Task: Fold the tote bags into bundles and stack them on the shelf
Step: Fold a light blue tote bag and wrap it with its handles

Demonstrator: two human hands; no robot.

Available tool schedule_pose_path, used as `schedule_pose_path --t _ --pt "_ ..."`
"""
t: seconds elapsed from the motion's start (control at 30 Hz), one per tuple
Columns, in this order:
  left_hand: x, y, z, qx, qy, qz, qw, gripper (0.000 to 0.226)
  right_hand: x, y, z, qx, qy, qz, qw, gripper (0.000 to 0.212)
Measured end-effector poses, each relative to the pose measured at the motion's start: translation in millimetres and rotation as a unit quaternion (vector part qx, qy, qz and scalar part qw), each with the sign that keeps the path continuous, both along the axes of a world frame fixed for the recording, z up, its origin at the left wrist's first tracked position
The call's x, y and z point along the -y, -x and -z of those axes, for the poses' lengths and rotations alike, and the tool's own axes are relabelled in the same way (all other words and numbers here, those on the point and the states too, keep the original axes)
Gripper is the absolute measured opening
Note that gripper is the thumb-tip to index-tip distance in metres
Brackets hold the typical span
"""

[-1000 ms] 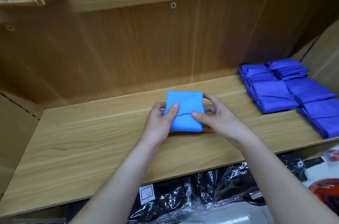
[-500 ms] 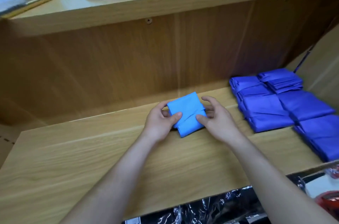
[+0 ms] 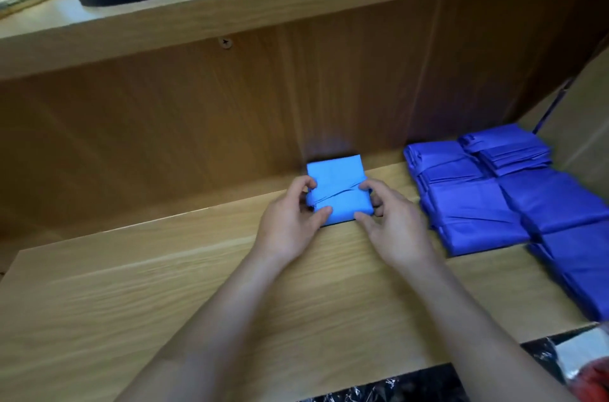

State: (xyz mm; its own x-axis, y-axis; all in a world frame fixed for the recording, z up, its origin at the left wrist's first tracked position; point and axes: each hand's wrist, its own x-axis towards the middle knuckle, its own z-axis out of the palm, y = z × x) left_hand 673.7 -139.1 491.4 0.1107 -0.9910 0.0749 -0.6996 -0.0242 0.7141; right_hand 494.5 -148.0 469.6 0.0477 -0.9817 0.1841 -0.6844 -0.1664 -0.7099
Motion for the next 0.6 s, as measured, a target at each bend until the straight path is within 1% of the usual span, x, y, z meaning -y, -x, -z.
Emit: schedule_pose_path --t 0.07,0.17,0.23,0.3,0.4,0.47,0.6 --pt "-2 0 -2 -0.012 -0.016 -0.016 1.0 0.039 -1 0 2 -0.014 0.015 0.0 1.0 0.048" --pt "-1 1 -3 -0.049 -0.027 -0.049 0.997 0.03 -3 -2 -2 -0.058 0.025 -0.019 0.998 0.05" --pt "-3 2 -3 -0.037 -0.017 -0.057 0.998 0.026 -4 1 -7 -0.076 0.014 -0.036 0.996 0.05" --pt "-7 3 -5 -0.012 -0.011 -0.052 0.999 0.028 -6 5 -13 -0.094 -0.009 -0.054 0.994 0.055" --pt "-15 1 -8 0.021 -0.002 -0.058 0.998 0.033 -19 13 -28 -0.074 -0.033 -0.079 0.994 0.064" --pt "-22 -2 -13 0.028 0.019 -0.062 0.998 0.03 -33 21 -38 -0.051 -0.026 -0.083 0.995 0.059" --pt "-50 -8 -28 0.038 0.073 -0.04 0.996 0.008 -69 41 -59 -0.054 -0.008 -0.099 0.994 0.034"
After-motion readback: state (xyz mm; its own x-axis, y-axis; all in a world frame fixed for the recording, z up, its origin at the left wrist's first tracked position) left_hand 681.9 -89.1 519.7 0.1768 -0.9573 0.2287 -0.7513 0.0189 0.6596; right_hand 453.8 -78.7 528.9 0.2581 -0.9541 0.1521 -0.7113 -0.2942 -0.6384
